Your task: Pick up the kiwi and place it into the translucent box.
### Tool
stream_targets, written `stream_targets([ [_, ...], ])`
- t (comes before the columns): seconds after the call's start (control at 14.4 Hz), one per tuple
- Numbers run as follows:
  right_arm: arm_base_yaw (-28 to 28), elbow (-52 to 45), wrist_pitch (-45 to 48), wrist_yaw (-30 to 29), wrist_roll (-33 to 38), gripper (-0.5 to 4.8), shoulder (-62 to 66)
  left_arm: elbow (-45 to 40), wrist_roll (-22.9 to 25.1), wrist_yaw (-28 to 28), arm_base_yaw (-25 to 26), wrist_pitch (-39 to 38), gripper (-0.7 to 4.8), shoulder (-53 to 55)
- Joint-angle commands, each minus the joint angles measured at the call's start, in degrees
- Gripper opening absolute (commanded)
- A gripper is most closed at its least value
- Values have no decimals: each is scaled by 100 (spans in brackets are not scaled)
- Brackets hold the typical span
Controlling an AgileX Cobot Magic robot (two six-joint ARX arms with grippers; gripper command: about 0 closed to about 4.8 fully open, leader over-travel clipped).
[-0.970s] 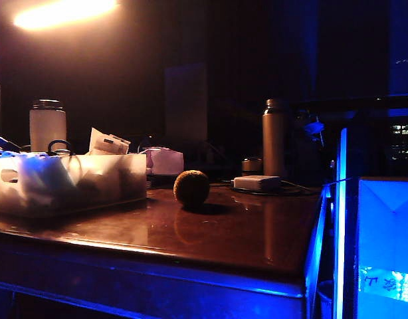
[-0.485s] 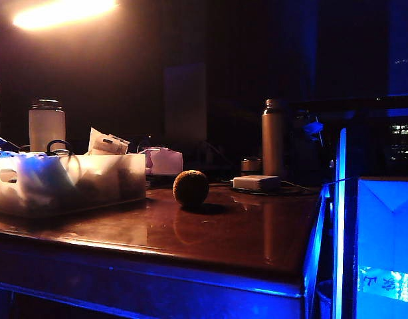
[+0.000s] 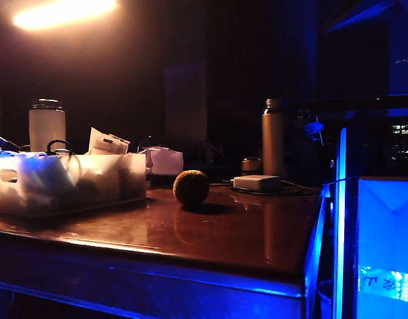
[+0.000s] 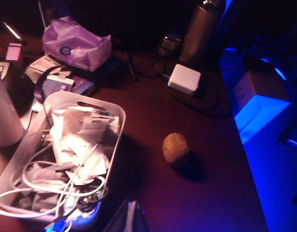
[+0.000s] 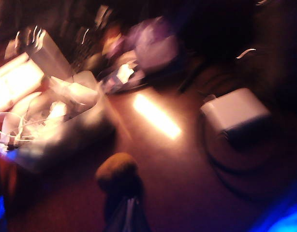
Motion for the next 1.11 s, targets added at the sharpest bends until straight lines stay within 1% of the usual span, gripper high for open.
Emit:
stream_targets([
  [0.07,671,949,164,-24,341,-1,1425,20,-22,37,-13,26,-4,-11],
  [0.21,1172,1333,553,238,1078,-1,2269,20,-22,39,-13,22,-4,-11],
  [0.35,1624,1408,1117,656,2050,-1,2903,20,-22,39,-13,17,-4,-11],
  [0.49,1965,1434,1261,1134,2356,-1,3314,20,-20,39,-13,11,-4,-11],
  [0.55,2085,1447,1263,1303,2347,85,3467,20,-20,42,-13,9,-4,-11],
  [0.62,2164,1447,1263,1464,2369,395,3593,20,-20,92,-13,4,-4,-11],
  [0.69,2225,1447,1296,1523,2481,479,3707,20,-20,254,-13,7,-4,-11],
  [0.83,2286,1458,1493,1665,2669,479,3936,20,-20,415,-13,7,-4,-11],
  [1.11,2479,1777,1462,2190,2579,479,4339,20,-20,444,-13,7,-4,-11],
])
